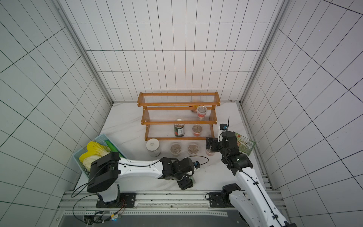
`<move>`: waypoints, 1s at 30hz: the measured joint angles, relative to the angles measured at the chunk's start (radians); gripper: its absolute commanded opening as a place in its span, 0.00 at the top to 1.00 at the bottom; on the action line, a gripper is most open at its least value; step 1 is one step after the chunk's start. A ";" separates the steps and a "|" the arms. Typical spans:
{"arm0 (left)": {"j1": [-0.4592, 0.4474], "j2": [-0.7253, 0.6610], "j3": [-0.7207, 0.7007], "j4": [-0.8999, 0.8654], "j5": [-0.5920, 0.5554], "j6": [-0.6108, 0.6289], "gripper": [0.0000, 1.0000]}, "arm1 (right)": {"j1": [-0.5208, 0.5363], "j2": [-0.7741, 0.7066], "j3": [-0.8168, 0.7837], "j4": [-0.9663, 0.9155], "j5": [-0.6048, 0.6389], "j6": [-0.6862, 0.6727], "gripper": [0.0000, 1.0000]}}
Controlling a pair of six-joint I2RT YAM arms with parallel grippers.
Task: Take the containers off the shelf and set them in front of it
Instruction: 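Pick up a container at the center of the board.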
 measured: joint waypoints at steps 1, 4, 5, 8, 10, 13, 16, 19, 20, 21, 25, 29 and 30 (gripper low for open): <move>0.000 0.010 0.009 -0.006 0.000 0.002 0.12 | 0.000 0.000 0.000 0.000 0.000 0.000 0.01; 0.002 0.041 0.035 -0.014 0.004 0.005 0.17 | 0.000 -0.002 0.000 0.000 0.000 -0.001 0.01; 0.005 0.050 0.041 -0.016 0.006 0.005 0.19 | 0.000 -0.003 0.000 0.000 0.000 -0.002 0.01; 0.011 0.061 0.043 -0.023 0.007 0.003 0.24 | 0.000 -0.008 -0.001 0.000 0.001 -0.005 0.01; 0.015 0.065 0.044 -0.029 0.006 0.004 0.29 | -0.003 -0.011 -0.002 0.000 0.001 -0.008 0.01; 0.024 0.065 0.045 -0.033 0.001 0.000 0.33 | -0.006 -0.014 -0.002 -0.001 0.002 -0.009 0.01; 0.039 0.059 0.044 -0.034 -0.016 -0.007 0.38 | -0.006 -0.014 -0.002 -0.001 0.003 -0.013 0.01; 0.068 0.022 0.022 -0.018 -0.032 -0.017 0.39 | -0.006 -0.014 -0.002 0.000 0.003 -0.013 0.01; 0.084 -0.005 0.002 -0.005 -0.038 -0.022 0.39 | -0.006 -0.014 -0.002 0.000 0.002 -0.013 0.01; 0.101 -0.035 -0.019 0.009 -0.043 -0.026 0.40 | -0.006 -0.014 -0.002 0.000 0.000 -0.011 0.01; 0.173 -0.149 -0.112 0.097 -0.066 -0.032 0.40 | -0.006 -0.010 -0.002 0.003 -0.014 0.001 0.01; 0.261 -0.243 -0.225 0.223 -0.095 -0.025 0.40 | -0.008 0.005 -0.019 0.044 -0.094 0.027 0.01; 0.284 -0.262 -0.256 0.257 -0.099 -0.023 0.40 | -0.008 0.012 -0.026 0.056 -0.122 0.036 0.01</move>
